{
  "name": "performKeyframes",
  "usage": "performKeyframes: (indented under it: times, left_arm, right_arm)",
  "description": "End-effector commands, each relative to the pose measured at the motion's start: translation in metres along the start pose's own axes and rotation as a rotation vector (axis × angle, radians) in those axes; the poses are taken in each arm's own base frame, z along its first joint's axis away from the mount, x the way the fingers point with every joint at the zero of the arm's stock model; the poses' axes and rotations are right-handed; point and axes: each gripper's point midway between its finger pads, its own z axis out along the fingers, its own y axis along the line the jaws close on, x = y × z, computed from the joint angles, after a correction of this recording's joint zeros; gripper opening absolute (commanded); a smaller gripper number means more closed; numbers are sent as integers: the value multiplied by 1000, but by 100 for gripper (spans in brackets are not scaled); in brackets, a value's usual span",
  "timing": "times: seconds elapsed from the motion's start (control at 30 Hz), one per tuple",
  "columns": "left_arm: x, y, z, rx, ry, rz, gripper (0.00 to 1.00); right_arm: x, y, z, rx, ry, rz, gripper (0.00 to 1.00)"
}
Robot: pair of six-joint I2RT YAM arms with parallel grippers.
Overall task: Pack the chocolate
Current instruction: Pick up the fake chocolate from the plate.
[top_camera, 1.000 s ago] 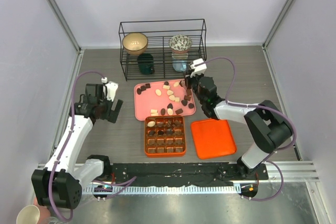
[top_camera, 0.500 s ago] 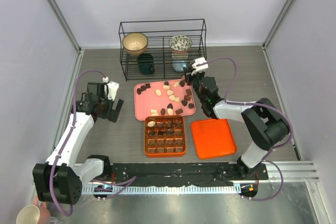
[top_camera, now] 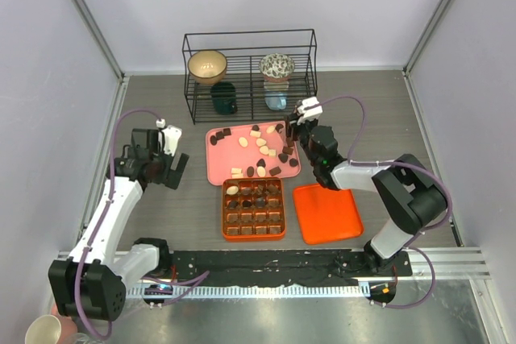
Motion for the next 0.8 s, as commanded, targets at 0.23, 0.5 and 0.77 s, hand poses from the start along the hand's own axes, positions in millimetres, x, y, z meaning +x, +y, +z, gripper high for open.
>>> performKeyframes:
  times: [0.23,0.5,0.77]
  left_arm:
    - [-6,7,-15,-28,-37,14,100]
    - [-4,5,-18,-25,-38,14,100]
    - [-3,7,-22,-36,-46,18,100]
  right_arm:
    - [-36,-6,-9,16,-93,53,44]
    - [-28,1,-14,-17,-68,111,42]
    - [-18,7,-12,-40,-44,123,41]
